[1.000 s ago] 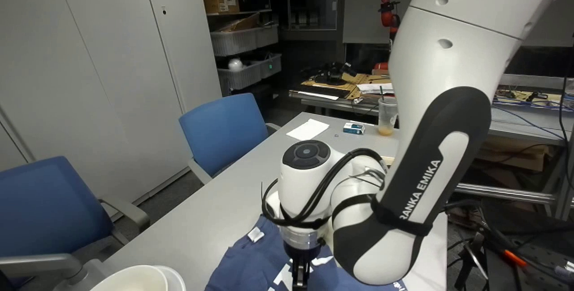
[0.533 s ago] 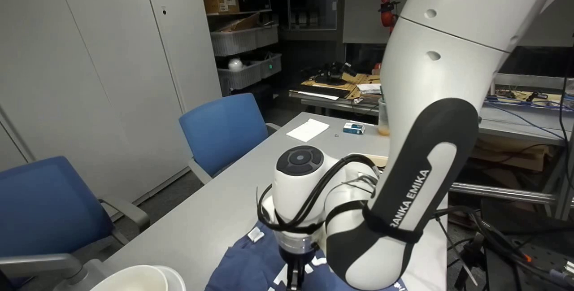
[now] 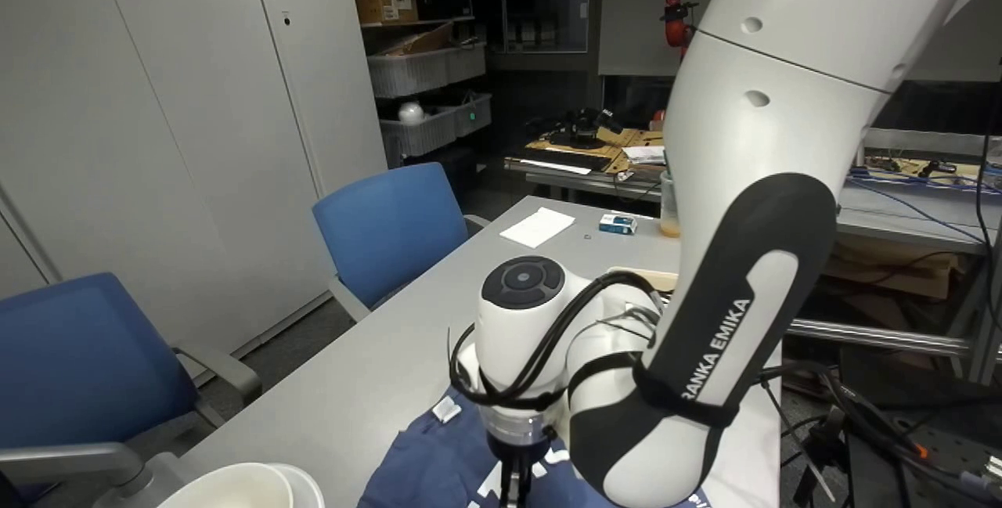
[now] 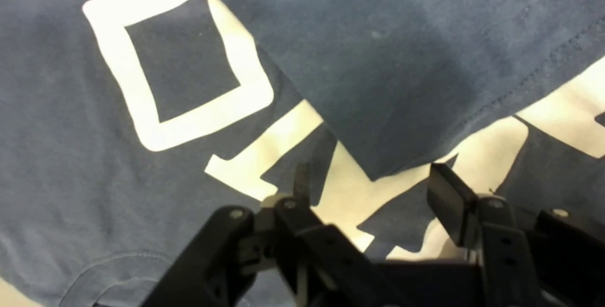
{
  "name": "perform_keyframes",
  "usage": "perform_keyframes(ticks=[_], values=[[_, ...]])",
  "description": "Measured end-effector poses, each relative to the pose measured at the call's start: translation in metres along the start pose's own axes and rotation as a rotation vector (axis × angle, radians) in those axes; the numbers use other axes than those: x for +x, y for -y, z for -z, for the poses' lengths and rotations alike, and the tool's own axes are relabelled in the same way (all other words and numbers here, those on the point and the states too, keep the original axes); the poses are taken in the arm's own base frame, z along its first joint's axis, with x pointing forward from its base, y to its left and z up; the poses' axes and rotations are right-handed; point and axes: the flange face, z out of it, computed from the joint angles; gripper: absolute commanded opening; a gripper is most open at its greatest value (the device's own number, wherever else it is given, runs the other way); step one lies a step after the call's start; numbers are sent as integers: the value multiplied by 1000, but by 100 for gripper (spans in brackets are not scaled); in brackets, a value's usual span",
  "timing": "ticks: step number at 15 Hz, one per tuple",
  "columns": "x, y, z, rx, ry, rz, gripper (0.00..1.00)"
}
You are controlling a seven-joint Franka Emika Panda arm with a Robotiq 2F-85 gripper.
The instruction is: Unfold the shirt
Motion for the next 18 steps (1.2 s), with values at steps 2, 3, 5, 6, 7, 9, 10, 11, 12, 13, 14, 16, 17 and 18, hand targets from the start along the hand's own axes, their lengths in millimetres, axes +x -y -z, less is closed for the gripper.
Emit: perform_keyframes(ticks=[2, 3, 5, 6, 7, 9, 10, 11, 12, 13, 14, 16, 17, 18], values=[[0, 2, 0, 0, 2, -6, 63], [-1, 4, 0, 1, 3, -9, 60], [-3, 7, 1, 1, 6, -14, 57], [-4, 8, 1, 2, 8, -17, 57], [-5, 9, 1, 2, 10, -21, 53], [-6, 9, 1, 0, 13, -25, 34], [-7, 9, 0, -2, 15, -28, 21], [-8, 8, 0, -4, 18, -30, 12], [-9, 7, 0, -7, 21, -34, 4], [-10, 6, -1, -11, 24, -37, 0], [-11, 5, -1, -14, 27, -42, 0], [-13, 4, -1, -20, 35, -50, 0], [-13, 3, 1, -23, 40, -54, 1], [-14, 3, 3, -26, 46, -57, 1]])
